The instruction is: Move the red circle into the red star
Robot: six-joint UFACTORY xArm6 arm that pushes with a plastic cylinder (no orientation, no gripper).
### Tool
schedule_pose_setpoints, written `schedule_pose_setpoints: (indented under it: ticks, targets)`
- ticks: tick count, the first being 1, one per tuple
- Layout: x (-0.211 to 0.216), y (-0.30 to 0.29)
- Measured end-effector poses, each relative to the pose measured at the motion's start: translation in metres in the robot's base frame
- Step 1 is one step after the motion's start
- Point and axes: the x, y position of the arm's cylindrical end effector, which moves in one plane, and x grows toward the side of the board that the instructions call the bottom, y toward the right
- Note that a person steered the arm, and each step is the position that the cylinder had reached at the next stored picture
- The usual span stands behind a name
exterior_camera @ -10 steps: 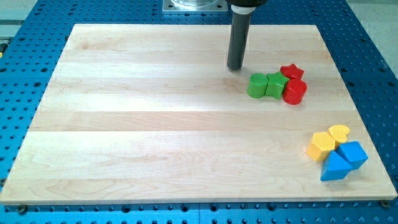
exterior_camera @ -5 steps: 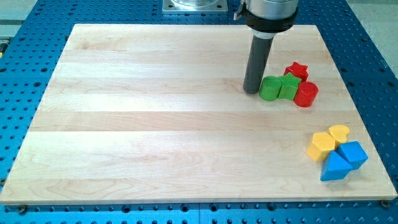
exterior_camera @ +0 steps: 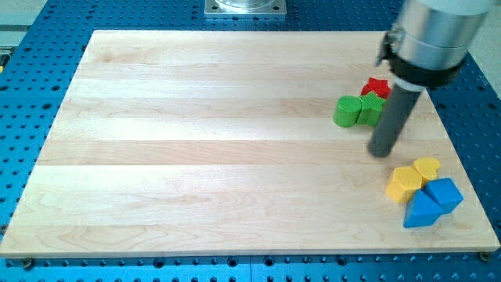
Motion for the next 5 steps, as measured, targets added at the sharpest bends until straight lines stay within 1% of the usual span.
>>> schedule_pose_setpoints:
  ticks: [1, 2, 3, 4, 5]
  targets:
    - [-0.023, 0.026]
    - [-0.033, 0.022]
    - [-0.034, 0.010]
    - [-0.022, 0.004]
    - [-0.024, 0.004]
